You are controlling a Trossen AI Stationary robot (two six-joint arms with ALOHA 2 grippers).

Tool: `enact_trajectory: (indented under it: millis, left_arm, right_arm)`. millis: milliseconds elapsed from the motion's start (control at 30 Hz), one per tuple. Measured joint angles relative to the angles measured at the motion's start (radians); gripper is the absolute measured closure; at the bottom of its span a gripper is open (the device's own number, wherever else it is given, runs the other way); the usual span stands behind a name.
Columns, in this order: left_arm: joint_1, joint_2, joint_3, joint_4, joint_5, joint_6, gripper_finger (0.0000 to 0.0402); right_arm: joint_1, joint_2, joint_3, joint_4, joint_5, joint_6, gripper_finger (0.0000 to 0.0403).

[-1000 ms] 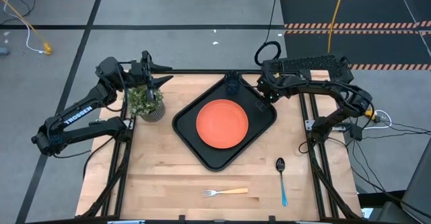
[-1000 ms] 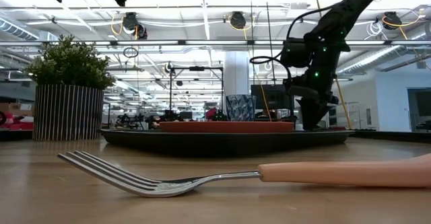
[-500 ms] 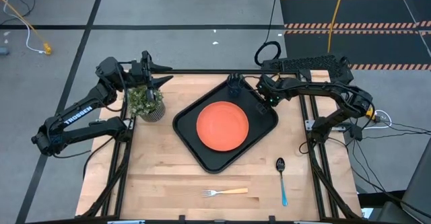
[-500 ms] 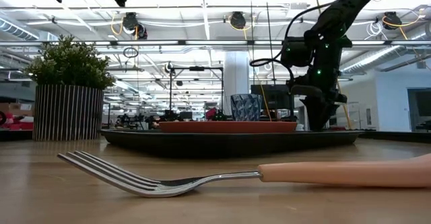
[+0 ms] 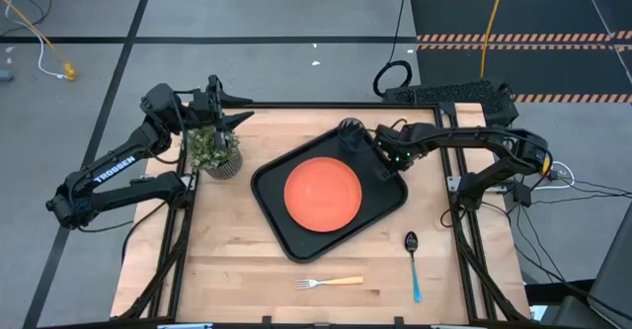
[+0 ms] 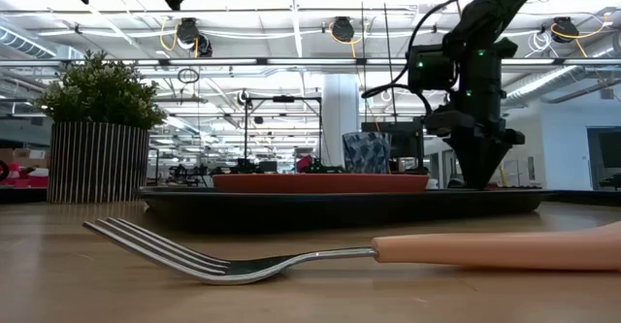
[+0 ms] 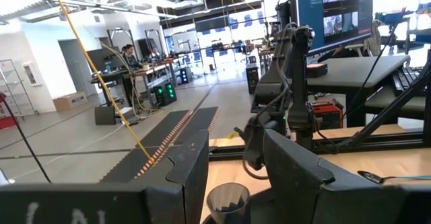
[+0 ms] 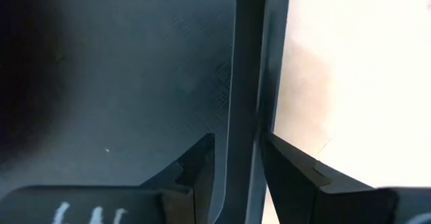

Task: Pick and place plate/cup/fork/spoon on tray
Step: Move the black serving tray to the center of the table

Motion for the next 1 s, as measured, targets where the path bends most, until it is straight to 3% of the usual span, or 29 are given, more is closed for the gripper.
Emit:
enact_trajectory:
  millis: [667, 1000]
  left_arm:
    - [0.000, 0.000, 0.000, 0.000, 0.000, 0.000, 0.0256]
    - [0.000, 0.000, 0.000, 0.000, 0.000, 0.000, 0.0256]
  right_arm:
    - [0.220, -0.005, -0.001, -0.048, -0.023, 0.246, 0.0287]
    - [0.320, -0.155, -0.006, -0.064, -0.021, 0.445, 0.0287]
